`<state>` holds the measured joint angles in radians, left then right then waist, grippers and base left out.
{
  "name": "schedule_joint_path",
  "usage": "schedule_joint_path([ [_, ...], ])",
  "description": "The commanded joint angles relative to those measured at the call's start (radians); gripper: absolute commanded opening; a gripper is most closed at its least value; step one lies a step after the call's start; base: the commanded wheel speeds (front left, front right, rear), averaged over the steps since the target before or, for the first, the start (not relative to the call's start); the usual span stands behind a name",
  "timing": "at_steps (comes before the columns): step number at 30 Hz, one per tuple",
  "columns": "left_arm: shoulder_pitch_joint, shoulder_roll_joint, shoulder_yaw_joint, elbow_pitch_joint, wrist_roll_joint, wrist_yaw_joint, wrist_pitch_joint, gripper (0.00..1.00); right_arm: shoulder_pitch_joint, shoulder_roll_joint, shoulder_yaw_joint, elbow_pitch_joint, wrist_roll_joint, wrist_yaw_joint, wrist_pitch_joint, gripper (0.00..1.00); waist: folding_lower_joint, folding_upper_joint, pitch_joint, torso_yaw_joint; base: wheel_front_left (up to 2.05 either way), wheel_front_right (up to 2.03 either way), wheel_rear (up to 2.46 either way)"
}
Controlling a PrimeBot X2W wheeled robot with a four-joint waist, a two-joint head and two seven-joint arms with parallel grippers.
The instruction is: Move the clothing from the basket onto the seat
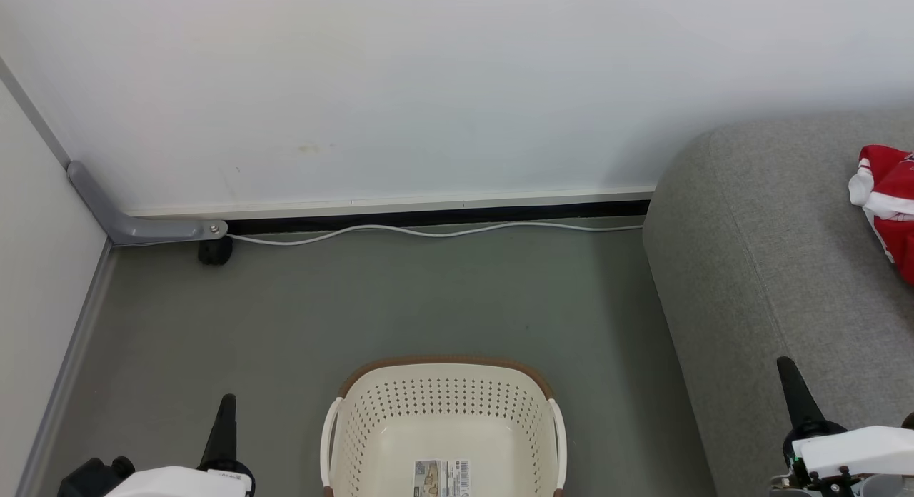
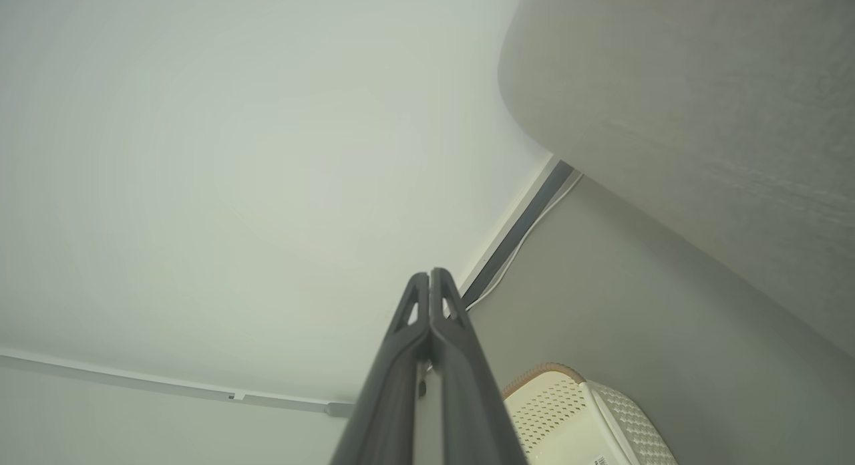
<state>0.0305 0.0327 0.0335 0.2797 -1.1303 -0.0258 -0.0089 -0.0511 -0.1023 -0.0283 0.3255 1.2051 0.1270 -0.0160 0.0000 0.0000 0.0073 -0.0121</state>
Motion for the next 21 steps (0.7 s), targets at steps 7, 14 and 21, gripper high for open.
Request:
schedule_joint_path([
  [7,-0.075,0.015,0.036,-0.029,-0.096,-0.026,0.023,0.0,-0.042,0.0,-0.01,-0.043,0.082,0.003,0.028,0.0,0.0,0.0,-0.001,0.002,0.0,0.0,0.0],
  [14,-0.088,0.015,0.045,-0.03,-0.176,-0.043,0.044,0.0,-0.045,0.011,-0.025,-0.051,0.149,0.003,0.049,0.0,0.0,0.0,-0.001,0.004,0.0,0.0,0.0],
  [21,-0.101,0.016,0.054,-0.031,-0.255,-0.059,0.064,0.0,-0.048,0.021,-0.041,-0.059,0.216,0.003,0.07,0.0,0.0,0.0,-0.002,0.006,0.0,0.0,0.0],
])
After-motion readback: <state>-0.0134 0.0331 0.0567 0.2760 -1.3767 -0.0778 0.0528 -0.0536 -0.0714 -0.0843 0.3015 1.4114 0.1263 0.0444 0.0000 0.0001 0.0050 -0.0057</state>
